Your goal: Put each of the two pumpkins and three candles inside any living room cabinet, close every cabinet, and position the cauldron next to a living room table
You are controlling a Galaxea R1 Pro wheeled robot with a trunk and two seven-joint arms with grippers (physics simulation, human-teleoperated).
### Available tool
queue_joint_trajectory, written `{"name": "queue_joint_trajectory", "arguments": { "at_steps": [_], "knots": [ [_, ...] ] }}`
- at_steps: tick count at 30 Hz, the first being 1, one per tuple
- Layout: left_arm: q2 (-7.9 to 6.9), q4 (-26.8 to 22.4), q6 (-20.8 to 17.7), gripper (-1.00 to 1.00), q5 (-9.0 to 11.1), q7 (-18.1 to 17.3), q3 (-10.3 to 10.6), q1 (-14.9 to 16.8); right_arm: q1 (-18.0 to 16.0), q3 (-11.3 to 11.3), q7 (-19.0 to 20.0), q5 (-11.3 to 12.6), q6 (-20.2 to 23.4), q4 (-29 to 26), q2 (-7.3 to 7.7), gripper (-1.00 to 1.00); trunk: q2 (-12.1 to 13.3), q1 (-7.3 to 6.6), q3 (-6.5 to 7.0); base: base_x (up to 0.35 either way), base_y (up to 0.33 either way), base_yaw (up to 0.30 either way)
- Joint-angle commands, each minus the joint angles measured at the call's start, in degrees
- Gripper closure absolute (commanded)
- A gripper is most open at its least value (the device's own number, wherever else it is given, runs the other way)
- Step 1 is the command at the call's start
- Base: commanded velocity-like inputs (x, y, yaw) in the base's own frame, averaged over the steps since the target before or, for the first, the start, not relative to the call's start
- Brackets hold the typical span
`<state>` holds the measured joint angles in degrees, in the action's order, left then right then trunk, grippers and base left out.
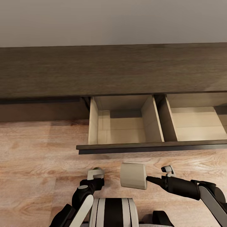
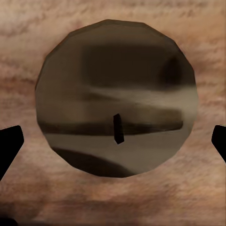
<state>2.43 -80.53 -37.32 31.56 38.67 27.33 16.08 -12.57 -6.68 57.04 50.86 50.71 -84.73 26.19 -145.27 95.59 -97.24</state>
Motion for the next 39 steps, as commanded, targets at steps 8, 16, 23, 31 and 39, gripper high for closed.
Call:
{"name": "queue_joint_trajectory", "arguments": {
  "at_steps": [8, 16, 23, 31, 39],
  "knots": [
    [-0.08, 1.0, 1.8, -1.0, -0.4, -0.1, 0.0, 0.0, 0.0, 0.0, 0.0, 0.0, 0.0, -0.1, 0.0, 1.0, 0.0, 0.05, -0.44, 0.0, 0.0, 0.0],
    [-0.06, 1.1, 2.8, -1.0, -1.7, -0.1, 0.1, 0.0, 0.0, 0.0, 0.0, -0.1, 0.0, 0.0, 0.0, 1.0, -0.1, 0.1, -0.89, 0.0, 0.0, 0.0],
    [-0.06, 1.1, 2.9, -1.0, -1.8, -0.1, 0.2, 0.0, 0.0, 0.0, 0.0, -0.1, 0.0, 0.0, 0.0, 1.0, -0.1, 0.1, -0.89, 0.0, 0.0, 0.0],
    [-0.06, 1.1, 2.9, -1.0, -1.7, -0.1, 0.2, 0.0, 0.0, 0.0, 0.0, -0.1, 0.0, -0.1, 0.0, 1.0, -0.1, 0.18, -1.55, 0.0, 0.0, 0.0],
    [-0.06, 1.1, 2.9, -1.0, -1.7, -0.1, 0.2, 0.0, 0.0, 0.0, 0.0, 0.0, 0.0, -0.1, 0.0, 1.0, -0.1, 0.18, -1.55, 0.0, 0.0, 0.0]
  ]
}}
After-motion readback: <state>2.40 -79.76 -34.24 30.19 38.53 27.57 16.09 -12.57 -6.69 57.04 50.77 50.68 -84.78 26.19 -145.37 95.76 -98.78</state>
